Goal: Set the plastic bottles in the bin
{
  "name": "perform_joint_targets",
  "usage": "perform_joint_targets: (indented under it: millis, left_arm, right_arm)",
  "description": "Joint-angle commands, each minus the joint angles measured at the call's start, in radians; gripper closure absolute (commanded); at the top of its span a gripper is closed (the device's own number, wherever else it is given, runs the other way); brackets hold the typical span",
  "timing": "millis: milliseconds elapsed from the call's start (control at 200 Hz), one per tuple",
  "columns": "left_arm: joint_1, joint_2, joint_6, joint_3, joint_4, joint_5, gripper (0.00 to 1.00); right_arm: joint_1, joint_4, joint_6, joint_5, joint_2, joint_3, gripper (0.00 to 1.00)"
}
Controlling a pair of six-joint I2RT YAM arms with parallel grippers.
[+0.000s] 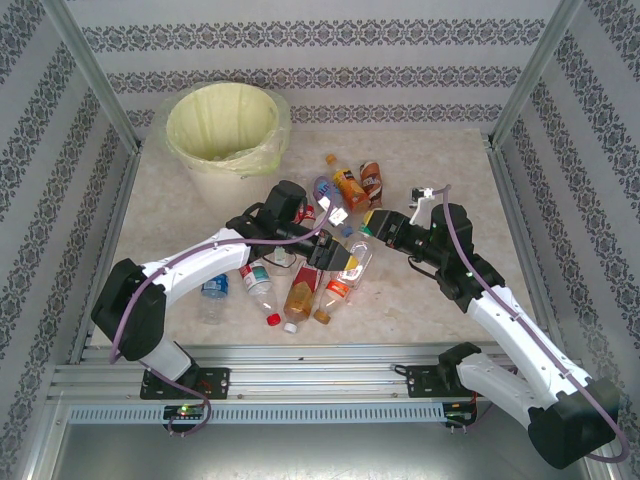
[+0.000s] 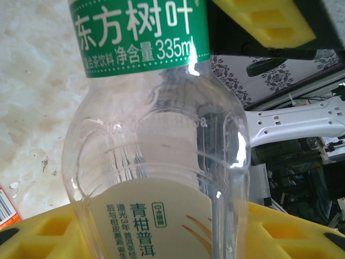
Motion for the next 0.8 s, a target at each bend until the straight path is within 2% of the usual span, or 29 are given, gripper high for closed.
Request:
perform_joint_targets:
  millis: [0,135,315,510,614,794]
  left_arm:
    - [-0.019,-0.001,0.030,0.034,-0.009,0.023,0.48]
    - [-0.015,-0.013,0.046,0.038,-0.027,-0.003,0.49]
    - [0.004,-0.039,0.047,0.035,-0.028,-0.035,0.49]
    - [0.025,-0.068,0.069,0.052,-0.076,-0.087,0.49]
    - [0.037,-0.103,0.071,0.071,-0.109,-0.174,0.49]
    - [0.041,-0.146,0.159,0.202,-0.332,-0.456,0.49]
  right_arm:
    - [0.006,0.033,0.002,0.007,-0.005,0.021,0.54]
    - [0.005,0.003,-0.008,0.009,-0.031,0.015,0.45]
    - [-0.001,-0.048,-0.027,-0.017,-0.114,-0.013,0.22]
    - [-0.002,-0.089,-0.055,-0.084,-0.230,-0.054,0.06]
    - [-0.001,-0.121,-0.078,-0.084,-0.294,-0.053,0.02]
    - [-0.002,-0.144,-0.111,-0.100,-0.362,-0.012,0.02]
